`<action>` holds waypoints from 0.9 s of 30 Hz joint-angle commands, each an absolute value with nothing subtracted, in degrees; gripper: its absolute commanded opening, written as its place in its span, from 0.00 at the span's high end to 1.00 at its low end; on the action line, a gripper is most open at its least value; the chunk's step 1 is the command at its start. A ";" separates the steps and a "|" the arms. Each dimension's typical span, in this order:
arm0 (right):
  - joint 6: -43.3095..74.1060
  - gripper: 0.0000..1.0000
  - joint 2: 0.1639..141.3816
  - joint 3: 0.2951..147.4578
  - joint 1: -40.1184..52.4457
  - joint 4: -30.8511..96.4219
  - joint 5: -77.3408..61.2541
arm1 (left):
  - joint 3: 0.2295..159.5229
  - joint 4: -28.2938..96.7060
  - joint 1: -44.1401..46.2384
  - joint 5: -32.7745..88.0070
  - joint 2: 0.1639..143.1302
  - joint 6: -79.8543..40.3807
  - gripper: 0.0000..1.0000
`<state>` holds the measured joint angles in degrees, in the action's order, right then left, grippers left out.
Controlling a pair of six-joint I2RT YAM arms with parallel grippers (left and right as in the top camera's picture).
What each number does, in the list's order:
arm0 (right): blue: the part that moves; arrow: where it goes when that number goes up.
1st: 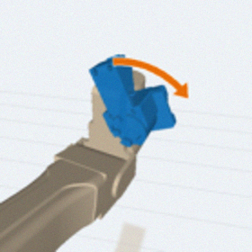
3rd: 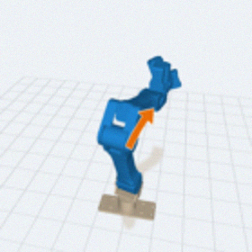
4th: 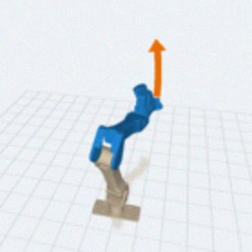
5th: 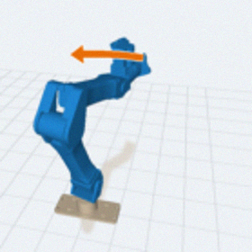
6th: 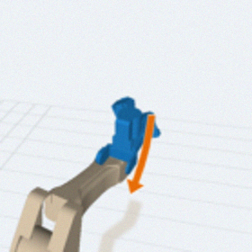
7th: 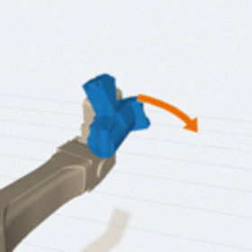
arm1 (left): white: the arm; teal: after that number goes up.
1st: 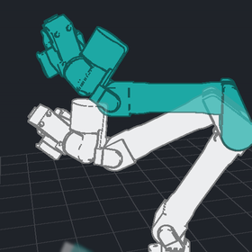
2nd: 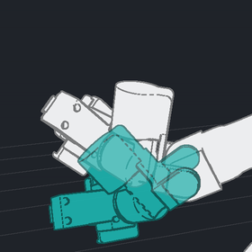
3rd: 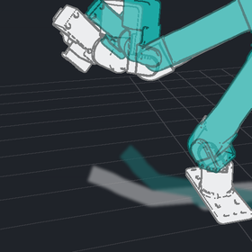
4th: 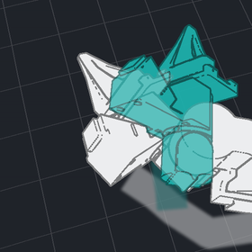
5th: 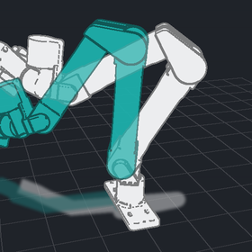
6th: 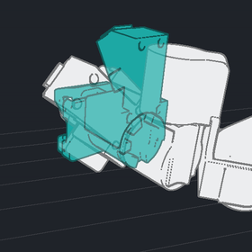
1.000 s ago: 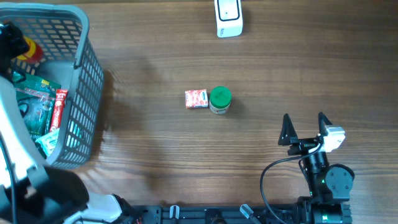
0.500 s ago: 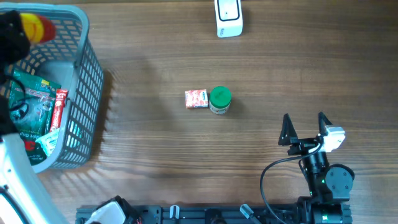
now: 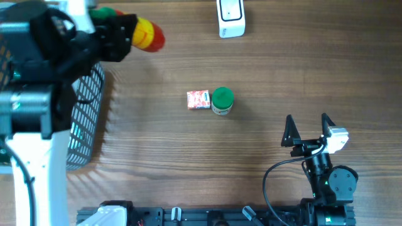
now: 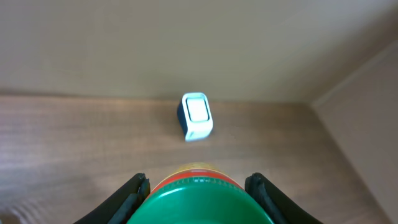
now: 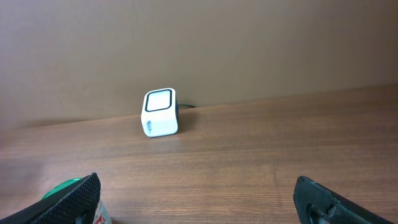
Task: Scan the item barcode
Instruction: 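Carry the sauce bottle out and stand it behind the jar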
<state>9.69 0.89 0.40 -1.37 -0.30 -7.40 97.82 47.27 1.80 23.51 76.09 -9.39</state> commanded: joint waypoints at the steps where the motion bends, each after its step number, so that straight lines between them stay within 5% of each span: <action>1: 9.13 0.00 0.43 0.30 -1.15 -0.56 -7.03 | 98.26 48.23 7.40 17.58 81.01 -9.91 0.53; 27: 9.13 0.00 0.43 0.30 -1.15 -0.56 -7.03 | 98.26 39.92 24.93 -1.89 111.11 -9.87 0.53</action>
<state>9.69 0.89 0.40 -1.37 -0.30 -7.40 97.80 41.32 23.03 2.09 109.14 -9.39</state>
